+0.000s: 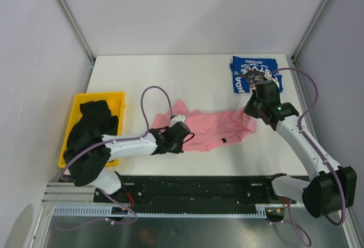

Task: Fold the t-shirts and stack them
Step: Flatten out the tshirt

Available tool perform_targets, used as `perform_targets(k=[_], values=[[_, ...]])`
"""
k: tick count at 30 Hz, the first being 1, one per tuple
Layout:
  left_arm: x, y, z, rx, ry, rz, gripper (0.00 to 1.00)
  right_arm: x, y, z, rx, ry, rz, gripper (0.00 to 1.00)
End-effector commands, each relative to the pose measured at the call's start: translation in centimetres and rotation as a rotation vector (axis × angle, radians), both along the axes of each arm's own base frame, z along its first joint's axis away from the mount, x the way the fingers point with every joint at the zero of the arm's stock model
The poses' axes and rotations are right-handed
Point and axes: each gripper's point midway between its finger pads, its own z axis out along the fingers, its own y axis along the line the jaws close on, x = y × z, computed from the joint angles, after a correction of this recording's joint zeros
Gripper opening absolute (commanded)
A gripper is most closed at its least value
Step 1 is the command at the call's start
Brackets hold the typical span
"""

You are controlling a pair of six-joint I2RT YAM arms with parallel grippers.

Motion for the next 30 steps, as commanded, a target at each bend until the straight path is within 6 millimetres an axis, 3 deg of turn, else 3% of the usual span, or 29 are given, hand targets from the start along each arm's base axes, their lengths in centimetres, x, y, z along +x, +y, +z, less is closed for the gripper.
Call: perform_targets(k=[1, 5, 8, 11, 14, 18, 24, 27, 30], values=[[2.8, 2.3, 5.9, -0.009, -0.184, 0.156, 0.0, -0.6, 0.6, 2.1, 0.041, -0.066, 0.027, 0.0], [6.1, 5.4, 15.0, -0.149, -0.393, 0.31, 0.0, -1.3, 1.8, 5.1, 0.088, -0.164, 0.097, 0.0], [7.9, 9.0, 22.9, -0.25, -0.575, 0.436, 0.0, -2.3, 3.4, 8.4, 0.13, -0.278, 0.182, 0.0], [8.4, 12.8, 30.1, -0.3, -0.746, 0.551, 0.0, -4.0, 5.3, 12.4, 0.167, -0.414, 0.275, 0.0], [8.5, 16.4, 36.2, -0.335, -0.888, 0.642, 0.0, -6.4, 7.7, 16.1, 0.206, -0.532, 0.385, 0.0], [9.1, 19.8, 42.1, -0.387, -1.036, 0.715, 0.0, -10.0, 11.6, 19.6, 0.283, -0.649, 0.536, 0.0], [11.1, 22.9, 49.8, -0.471, -1.213, 0.753, 0.0, -16.0, 19.6, 21.8, 0.28, -0.74, 0.76, 0.0], [13.2, 23.3, 52.8, -0.539, -1.274, 0.721, 0.0, -17.2, 22.4, 22.7, 0.186, -0.78, 0.786, 0.0], [16.2, 22.2, 54.8, -0.598, -1.284, 0.655, 0.0, -16.9, 23.5, 23.1, 0.112, -0.792, 0.76, 0.0]])
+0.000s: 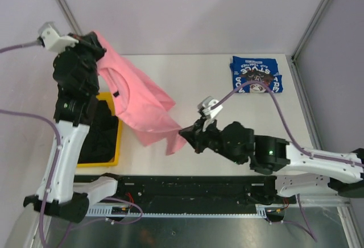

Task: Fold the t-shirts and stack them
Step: Flatten out the tshirt

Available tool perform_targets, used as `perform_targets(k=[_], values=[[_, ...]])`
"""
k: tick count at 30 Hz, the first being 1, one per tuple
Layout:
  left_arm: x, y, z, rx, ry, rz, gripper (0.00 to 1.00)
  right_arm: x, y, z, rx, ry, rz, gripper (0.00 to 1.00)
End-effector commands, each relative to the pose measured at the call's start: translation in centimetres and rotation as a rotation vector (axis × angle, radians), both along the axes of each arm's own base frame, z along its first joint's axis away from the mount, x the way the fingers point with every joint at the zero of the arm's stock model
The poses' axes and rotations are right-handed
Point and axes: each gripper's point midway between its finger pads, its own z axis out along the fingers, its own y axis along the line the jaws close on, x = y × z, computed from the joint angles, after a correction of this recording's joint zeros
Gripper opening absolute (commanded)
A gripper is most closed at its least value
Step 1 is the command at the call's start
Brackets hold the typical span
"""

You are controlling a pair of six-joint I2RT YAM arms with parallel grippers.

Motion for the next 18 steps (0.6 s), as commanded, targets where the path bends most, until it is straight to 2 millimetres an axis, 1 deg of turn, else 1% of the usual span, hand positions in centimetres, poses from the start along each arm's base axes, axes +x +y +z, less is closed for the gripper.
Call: perform_targets(k=[1, 2, 3, 5, 7, 8, 10, 11, 12, 15, 17, 18], values=[[3.5, -2.7, 5.9, -0.006, -0.173, -0.171, 0.0, 2.9, -0.6, 4.3, 0.027, -0.127, -0.201, 0.0], [4.9, -4.0, 6.2, -0.002, -0.186, -0.225, 0.0, 3.8, -1.2, 4.2, 0.018, -0.123, -0.245, 0.0], [6.2, -5.3, 6.2, -0.001, -0.19, -0.284, 0.0, 5.1, -2.1, 4.0, 0.003, -0.107, -0.299, 0.0], [9.1, -9.0, 5.2, 0.012, -0.171, -0.416, 0.0, 8.1, -5.1, 2.5, -0.035, -0.043, -0.42, 0.0], [11.6, -14.4, 3.2, 0.056, -0.131, -0.563, 0.0, 10.7, -8.4, 0.2, -0.074, 0.052, -0.525, 0.0], [12.7, -17.2, 1.6, 0.079, -0.101, -0.623, 0.0, 11.5, -10.1, -1.0, -0.09, 0.095, -0.576, 0.0], [14.2, -23.3, -2.6, 0.112, -0.026, -0.746, 0.0, 12.6, -13.7, -3.6, -0.127, 0.178, -0.681, 0.0], [14.6, -26.5, -5.0, 0.123, 0.017, -0.811, 0.0, 12.8, -15.4, -5.0, -0.144, 0.222, -0.734, 0.0], [14.9, -29.5, -7.9, 0.128, 0.069, -0.87, 0.0, 12.9, -17.2, -6.6, -0.166, 0.267, -0.791, 0.0], [14.0, -38.6, -16.4, 0.151, 0.21, -1.053, 0.0, 12.4, -21.3, -11.7, -0.208, 0.425, -0.902, 0.0], [12.8, -44.0, -22.7, 0.166, 0.317, -1.165, 0.0, 11.7, -23.2, -15.1, -0.23, 0.523, -0.942, 0.0], [12.0, -46.2, -25.3, 0.175, 0.37, -1.214, 0.0, 11.4, -23.9, -16.6, -0.238, 0.565, -0.957, 0.0]])
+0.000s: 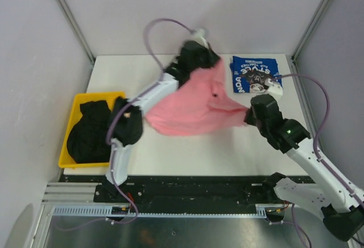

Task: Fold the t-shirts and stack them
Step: Flatten out the tshirt

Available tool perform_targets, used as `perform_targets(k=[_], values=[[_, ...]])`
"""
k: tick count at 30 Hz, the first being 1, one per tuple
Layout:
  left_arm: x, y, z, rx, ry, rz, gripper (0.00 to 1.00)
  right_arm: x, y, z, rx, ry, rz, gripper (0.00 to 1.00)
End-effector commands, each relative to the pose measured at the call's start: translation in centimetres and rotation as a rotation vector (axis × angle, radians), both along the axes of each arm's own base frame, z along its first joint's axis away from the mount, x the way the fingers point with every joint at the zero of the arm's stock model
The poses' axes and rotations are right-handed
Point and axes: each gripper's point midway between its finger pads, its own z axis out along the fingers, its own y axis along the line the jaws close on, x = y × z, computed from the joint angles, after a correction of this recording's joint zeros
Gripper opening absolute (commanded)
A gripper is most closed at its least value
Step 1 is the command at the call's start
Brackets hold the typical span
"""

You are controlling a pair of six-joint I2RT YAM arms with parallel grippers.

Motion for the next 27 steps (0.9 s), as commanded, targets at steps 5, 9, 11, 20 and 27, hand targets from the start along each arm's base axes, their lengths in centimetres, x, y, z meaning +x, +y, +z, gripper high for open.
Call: perform_targets(k=[5, 9, 11, 20, 27], values=[[-7.4, -15.1, -15.9, 0.132, 0.26, -0.394, 0.01, -3.8, -4.7, -11.4, 0.038, 0.367, -0.144, 0.0], [-7.2, -14.7, -14.6, 0.14, 0.224, -0.396, 0.07, -3.3, -4.9, -11.9, 0.046, 0.381, -0.146, 0.0], [-7.1, -14.2, -12.6, 0.134, 0.187, -0.407, 0.13, -2.9, -4.8, -11.9, 0.062, 0.384, -0.146, 0.0], [-7.3, -4.9, -3.0, 0.123, 0.134, -0.274, 0.72, 0.2, -7.5, -12.1, 0.2, 0.375, -0.263, 0.0], [-12.4, 11.1, -9.0, 0.254, 0.402, 0.127, 0.58, 4.4, -9.0, -14.7, 0.353, 0.421, -0.32, 0.0]])
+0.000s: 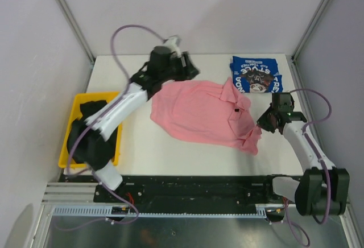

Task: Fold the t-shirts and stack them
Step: Flatten out the tshirt

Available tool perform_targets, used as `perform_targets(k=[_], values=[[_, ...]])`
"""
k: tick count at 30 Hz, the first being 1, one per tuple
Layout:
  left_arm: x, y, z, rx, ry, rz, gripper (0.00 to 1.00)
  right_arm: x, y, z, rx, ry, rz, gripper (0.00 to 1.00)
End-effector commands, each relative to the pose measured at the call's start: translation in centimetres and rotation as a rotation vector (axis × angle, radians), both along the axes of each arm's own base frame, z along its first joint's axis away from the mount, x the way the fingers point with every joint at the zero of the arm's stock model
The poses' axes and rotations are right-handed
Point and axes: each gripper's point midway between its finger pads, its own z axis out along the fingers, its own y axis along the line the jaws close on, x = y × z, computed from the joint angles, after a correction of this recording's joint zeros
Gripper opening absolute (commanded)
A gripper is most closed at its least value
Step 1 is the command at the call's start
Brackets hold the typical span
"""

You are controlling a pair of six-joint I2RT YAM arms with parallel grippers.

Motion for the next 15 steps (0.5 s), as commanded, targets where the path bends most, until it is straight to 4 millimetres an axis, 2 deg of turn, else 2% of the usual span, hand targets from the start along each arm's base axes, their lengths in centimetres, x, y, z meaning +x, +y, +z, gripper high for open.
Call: perform_targets(k=[1, 4, 7, 10, 15], values=[[-4.8, 9.2, -6.7, 0.177, 0.167, 0.252, 0.55, 3.6, 0.2, -0.2, 0.116, -0.057, -0.022, 0.0], [-8.9, 13.4, -11.5, 0.239, 0.255, 0.35, 0.5, 4.3, -0.4, -0.8, 0.133, -0.052, -0.046, 0.0], [-12.4, 16.1, -15.7, 0.265, 0.338, 0.416, 0.49, 4.8, -0.4, -1.0, 0.142, -0.059, -0.048, 0.0], [-14.3, 17.1, -18.3, 0.283, 0.396, 0.433, 0.5, 4.8, -0.2, -1.1, 0.141, -0.058, -0.038, 0.0], [-15.0, 17.5, -20.7, 0.315, 0.445, 0.434, 0.51, 4.2, 0.3, -1.3, 0.137, -0.053, -0.019, 0.0]])
